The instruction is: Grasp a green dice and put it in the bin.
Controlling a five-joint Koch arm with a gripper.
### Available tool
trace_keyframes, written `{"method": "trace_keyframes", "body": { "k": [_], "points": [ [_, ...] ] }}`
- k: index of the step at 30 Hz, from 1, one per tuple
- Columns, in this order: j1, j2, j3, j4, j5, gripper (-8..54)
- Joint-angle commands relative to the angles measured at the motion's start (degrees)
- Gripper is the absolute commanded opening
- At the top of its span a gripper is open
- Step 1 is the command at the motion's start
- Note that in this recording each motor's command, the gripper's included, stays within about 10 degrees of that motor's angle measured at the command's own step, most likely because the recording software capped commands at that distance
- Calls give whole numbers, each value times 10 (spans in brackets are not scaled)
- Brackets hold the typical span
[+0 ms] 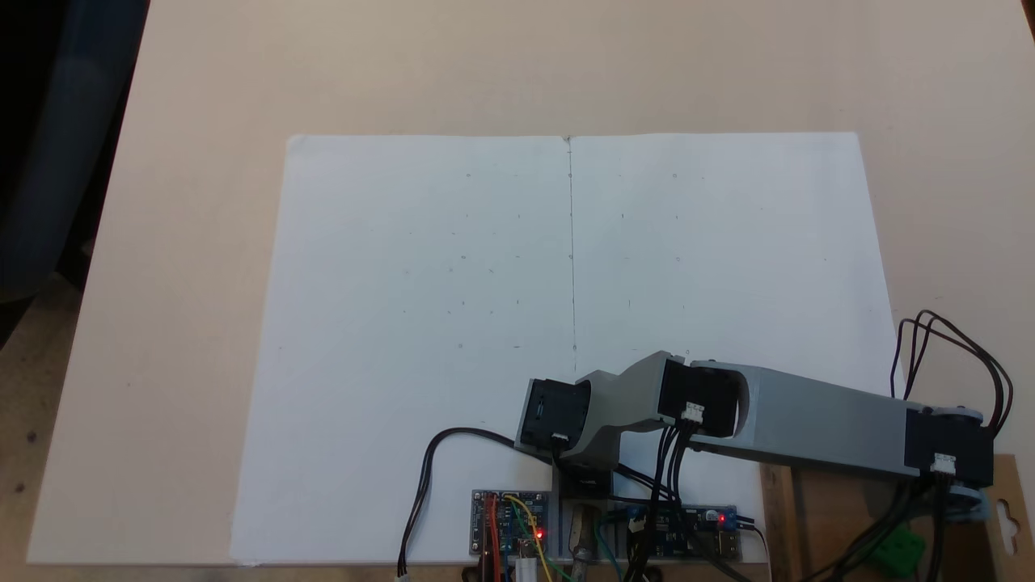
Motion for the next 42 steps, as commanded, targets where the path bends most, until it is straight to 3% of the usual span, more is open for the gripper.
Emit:
{"method": "trace_keyframes", "body": {
  "k": [1,6,17,33,42],
  "points": [
    [2,24,-11,-33,-63,393],
    [-25,62,-17,-33,-18,392],
    [-284,211,-40,-33,258,392],
    [-790,257,-29,-68,299,434],
    [-952,316,208,-272,294,431]
  ]
}}
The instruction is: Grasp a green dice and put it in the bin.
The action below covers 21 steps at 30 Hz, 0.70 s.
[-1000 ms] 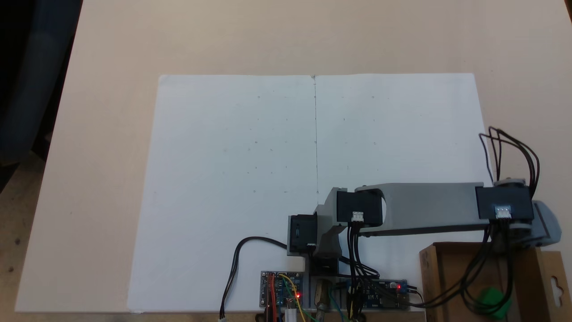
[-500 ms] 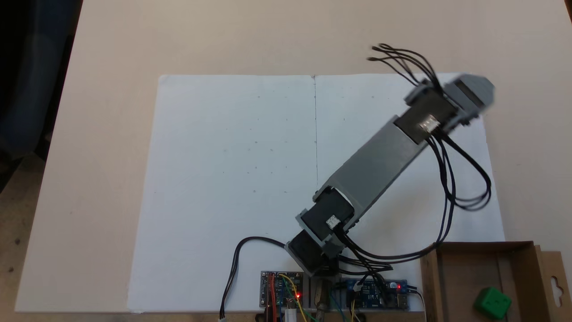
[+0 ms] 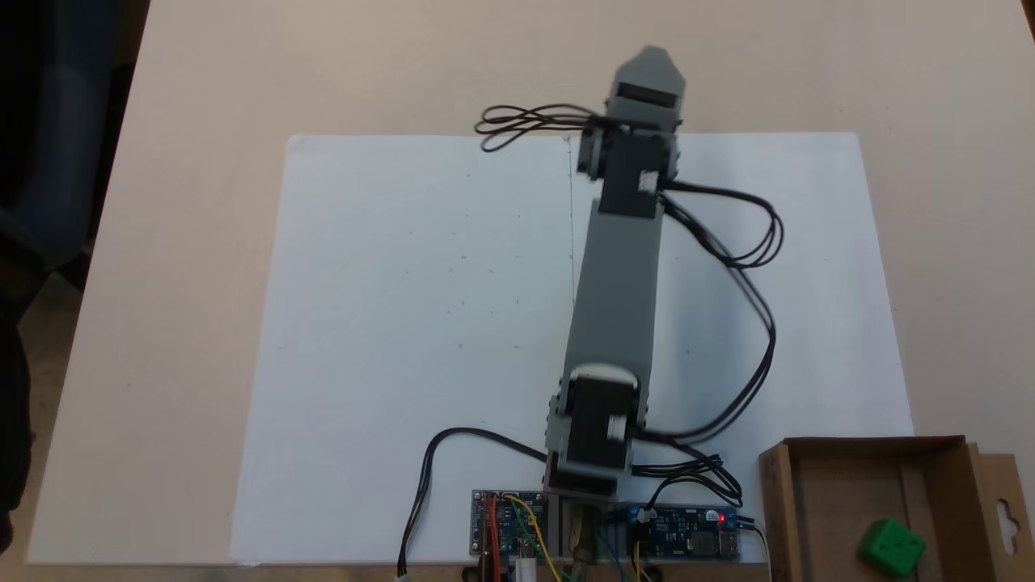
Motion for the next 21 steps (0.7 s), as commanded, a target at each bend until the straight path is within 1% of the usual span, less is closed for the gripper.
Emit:
{"method": "trace_keyframes", "body": {
  "k": [1,4,8,12,21],
  "points": [
    [-5,42,37,-94,27,431],
    [-5,79,126,-157,14,430],
    [-11,120,253,-246,-46,430],
    [-11,155,330,-320,-72,432],
    [-25,272,521,-481,-76,433]
  ]
}}
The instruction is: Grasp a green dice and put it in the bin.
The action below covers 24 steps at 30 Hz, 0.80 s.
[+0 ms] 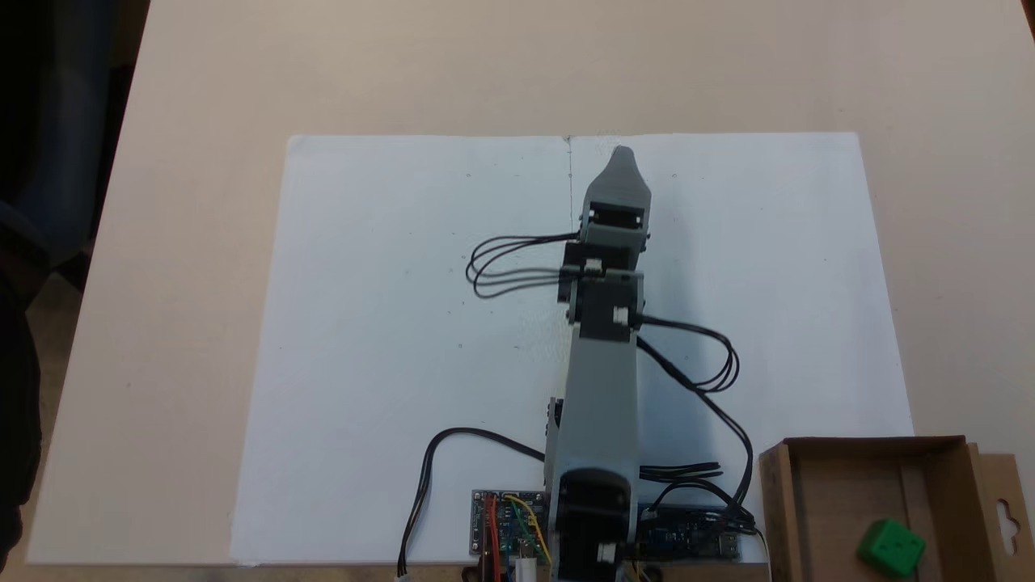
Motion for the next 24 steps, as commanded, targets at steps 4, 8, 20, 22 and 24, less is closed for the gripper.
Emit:
{"method": "trace_keyframes", "body": {
  "k": [4,8,20,22,24],
  "points": [
    [-20,69,83,-148,-45,433],
    [-23,78,171,-218,-46,432],
    [-44,80,374,-451,-60,432],
    [-45,80,376,-471,-62,434],
    [-45,80,376,-495,-64,434]
  ]
}}
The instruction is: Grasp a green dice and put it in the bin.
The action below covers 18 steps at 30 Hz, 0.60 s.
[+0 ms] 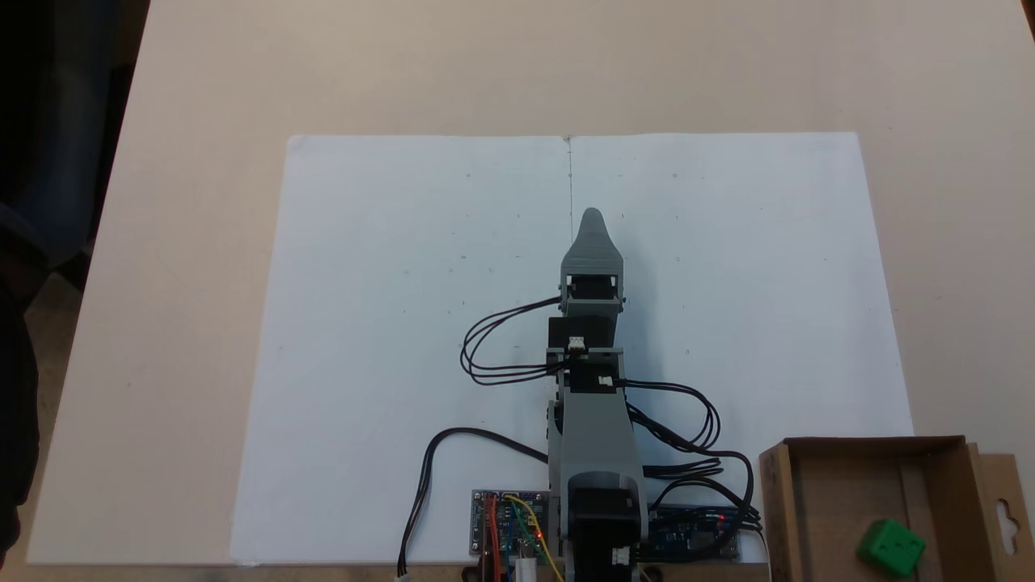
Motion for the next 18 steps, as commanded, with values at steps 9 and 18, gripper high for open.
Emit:
{"method": "trace_keyframes", "body": {
  "k": [9,18],
  "points": [
    [4,69,41,-171,-58,435],
    [7,68,41,-261,-60,441]
  ]
}}
